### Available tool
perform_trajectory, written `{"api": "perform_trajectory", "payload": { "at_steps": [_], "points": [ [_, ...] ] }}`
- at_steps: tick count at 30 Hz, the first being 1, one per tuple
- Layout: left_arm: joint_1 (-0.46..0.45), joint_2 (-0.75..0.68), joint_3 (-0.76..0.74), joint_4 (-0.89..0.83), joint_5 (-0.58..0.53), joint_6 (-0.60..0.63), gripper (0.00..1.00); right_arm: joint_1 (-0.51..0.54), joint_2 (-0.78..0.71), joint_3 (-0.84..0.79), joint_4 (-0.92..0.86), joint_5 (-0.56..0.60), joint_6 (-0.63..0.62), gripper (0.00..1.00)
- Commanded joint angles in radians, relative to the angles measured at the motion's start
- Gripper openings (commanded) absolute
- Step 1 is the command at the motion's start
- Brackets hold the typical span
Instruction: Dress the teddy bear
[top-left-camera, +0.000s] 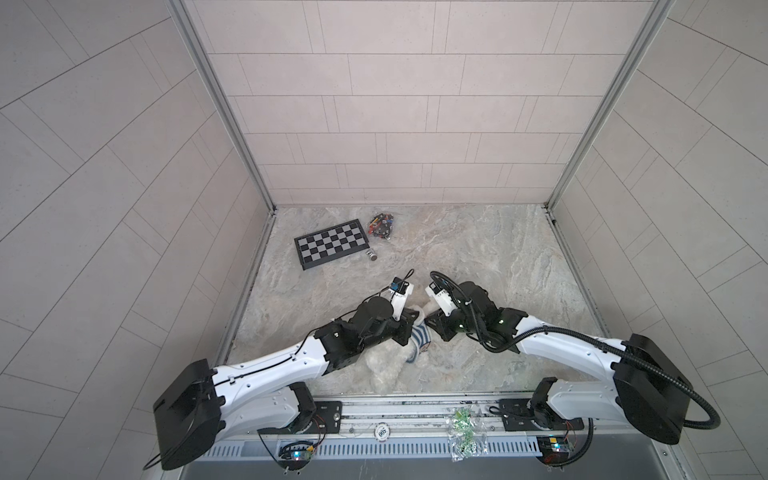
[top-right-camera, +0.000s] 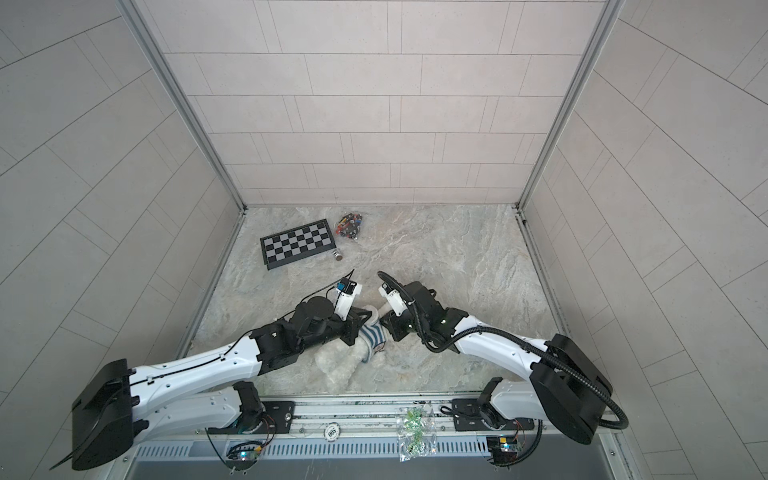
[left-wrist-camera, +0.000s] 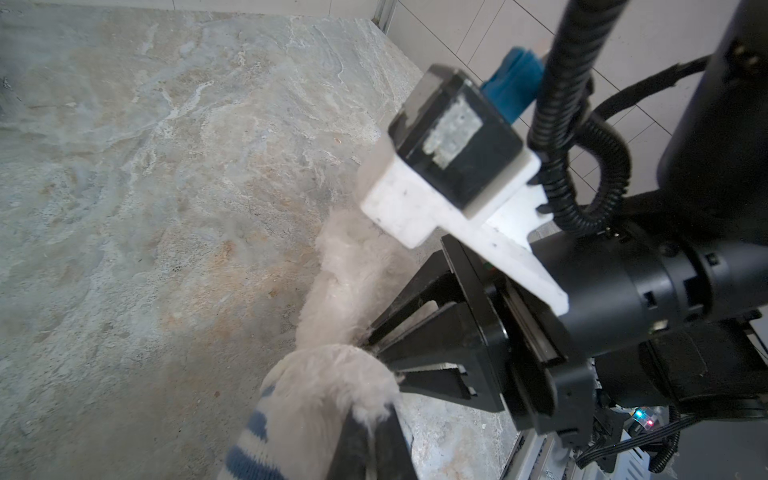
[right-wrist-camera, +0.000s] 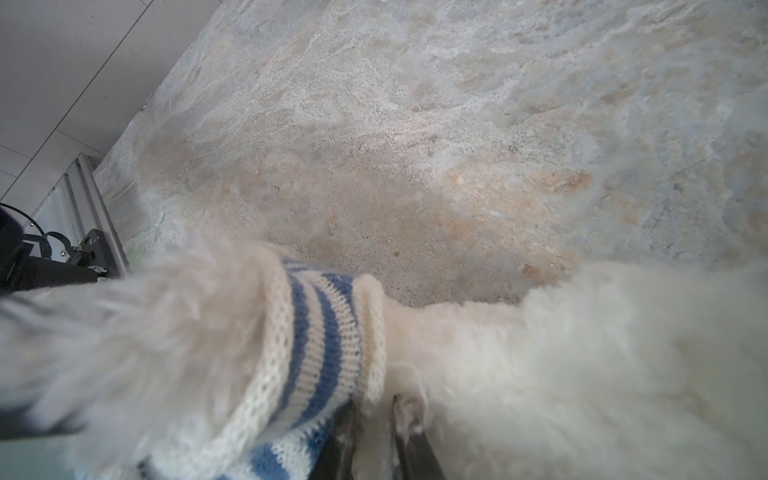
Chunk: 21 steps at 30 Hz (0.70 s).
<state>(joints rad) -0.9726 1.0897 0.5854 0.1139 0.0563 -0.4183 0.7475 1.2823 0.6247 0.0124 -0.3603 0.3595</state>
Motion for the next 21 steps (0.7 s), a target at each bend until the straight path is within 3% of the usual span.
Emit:
{"api": "perform_trajectory", "payload": {
  "at_steps": [1,8,17,21],
  "points": [
    [0.003,-0.005,0.034,0.061,-0.002,0.005,0.00,-0.003,0.040,0.001,-0.013,0.013,0.006,0.13],
    [0.018,0.010,0.046,0.004,-0.032,-0.001,0.00,-0.004,0.074,0.000,-0.044,0.053,-0.021,0.00],
    [0.063,-0.086,0.008,-0.040,-0.052,-0.008,0.00,-0.015,0.139,0.029,-0.185,0.219,-0.074,0.00],
    [0.069,-0.124,-0.019,-0.051,-0.063,-0.016,0.00,-0.015,0.170,0.038,-0.186,0.231,-0.071,0.00]
  ]
}}
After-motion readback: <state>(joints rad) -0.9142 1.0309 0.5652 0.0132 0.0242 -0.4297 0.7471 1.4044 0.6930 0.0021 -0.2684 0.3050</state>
